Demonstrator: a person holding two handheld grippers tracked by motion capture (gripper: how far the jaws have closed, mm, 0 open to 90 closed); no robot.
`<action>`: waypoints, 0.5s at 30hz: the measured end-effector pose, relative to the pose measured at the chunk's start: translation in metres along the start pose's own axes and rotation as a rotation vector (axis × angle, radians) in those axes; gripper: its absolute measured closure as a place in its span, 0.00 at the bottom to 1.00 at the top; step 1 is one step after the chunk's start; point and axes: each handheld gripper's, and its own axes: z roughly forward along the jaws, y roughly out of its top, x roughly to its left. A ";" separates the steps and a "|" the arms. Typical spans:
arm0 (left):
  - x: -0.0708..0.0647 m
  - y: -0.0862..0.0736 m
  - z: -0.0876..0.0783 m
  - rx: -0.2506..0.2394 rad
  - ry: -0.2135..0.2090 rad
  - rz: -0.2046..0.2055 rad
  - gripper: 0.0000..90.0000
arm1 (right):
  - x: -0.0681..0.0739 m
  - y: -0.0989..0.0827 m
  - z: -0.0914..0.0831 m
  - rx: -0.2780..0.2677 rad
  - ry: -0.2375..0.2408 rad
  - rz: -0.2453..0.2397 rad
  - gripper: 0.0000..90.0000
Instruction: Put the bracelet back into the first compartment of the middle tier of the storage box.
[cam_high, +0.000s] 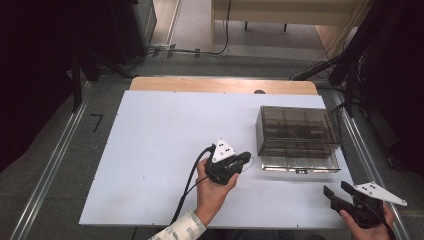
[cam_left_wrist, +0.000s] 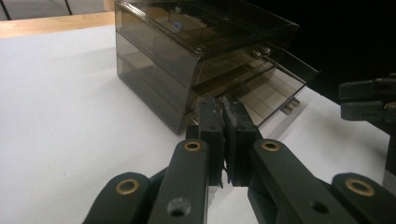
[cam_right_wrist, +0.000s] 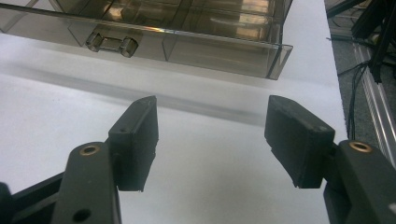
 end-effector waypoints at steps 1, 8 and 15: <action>0.000 0.000 0.001 0.000 -0.002 0.003 0.98 | 0.000 0.000 0.000 0.001 0.000 0.001 0.37; -0.004 0.005 0.006 -0.004 -0.010 0.008 0.98 | 0.000 0.000 0.000 0.001 0.001 -0.001 0.37; -0.007 0.007 0.010 -0.007 -0.019 0.008 0.98 | 0.000 0.000 0.001 0.004 0.003 -0.002 0.37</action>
